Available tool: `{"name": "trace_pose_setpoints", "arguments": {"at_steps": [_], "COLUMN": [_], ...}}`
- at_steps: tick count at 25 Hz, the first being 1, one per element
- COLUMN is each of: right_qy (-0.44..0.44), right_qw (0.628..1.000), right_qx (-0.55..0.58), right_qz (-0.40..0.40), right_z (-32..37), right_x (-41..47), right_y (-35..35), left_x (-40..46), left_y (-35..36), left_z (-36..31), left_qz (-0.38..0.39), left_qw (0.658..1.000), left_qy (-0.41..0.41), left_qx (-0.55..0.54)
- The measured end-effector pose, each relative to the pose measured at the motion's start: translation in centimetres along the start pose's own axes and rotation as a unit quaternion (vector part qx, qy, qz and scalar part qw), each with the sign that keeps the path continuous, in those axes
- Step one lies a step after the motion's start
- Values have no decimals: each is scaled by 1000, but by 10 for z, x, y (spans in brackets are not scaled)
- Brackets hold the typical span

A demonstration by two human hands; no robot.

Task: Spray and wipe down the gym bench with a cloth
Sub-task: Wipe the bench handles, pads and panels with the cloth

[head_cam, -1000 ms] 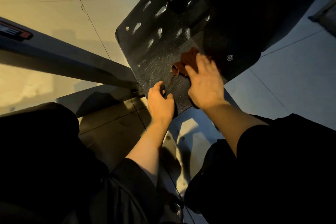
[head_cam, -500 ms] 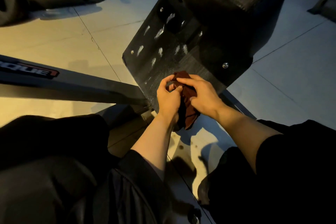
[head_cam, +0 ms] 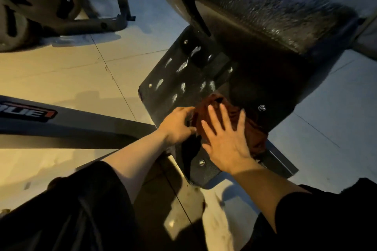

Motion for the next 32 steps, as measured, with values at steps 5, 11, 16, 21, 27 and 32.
{"name": "trace_pose_setpoints", "arguments": {"at_steps": [5,11,16,21,27,32], "right_qy": [-4,159,-58,-37,151,-39], "right_qw": [998,984,997,996,985,998], "right_qx": [-50,-10,1,-9,13,20], "right_qz": [-49,-76,-53,-78,-87,-37], "right_z": [-33,-70,9,-14,-57,25], "right_x": [34,89,77,81,99,81], "right_y": [-6,-32,-10,-16,-35,-8], "left_x": [39,75,74,75,81,78], "left_y": [9,-31,-20,-9,-7,2], "left_z": [-13,-6,27,41,49,53], "left_qz": [24,-55,-47,-22,-18,-51], "left_qw": [995,995,995,996,999,997], "left_qy": [60,68,56,60,29,26], "left_qx": [80,40,66,65,31,48]}}
Point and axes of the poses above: each hand's wrist, its own x-axis towards the middle knuckle, its own y-axis out of the palm, z = x × y, the point moved 4 cm from there along x, towards the middle knuckle, and after that the axes turned 1 degree about -x, right-handed, at the moved point
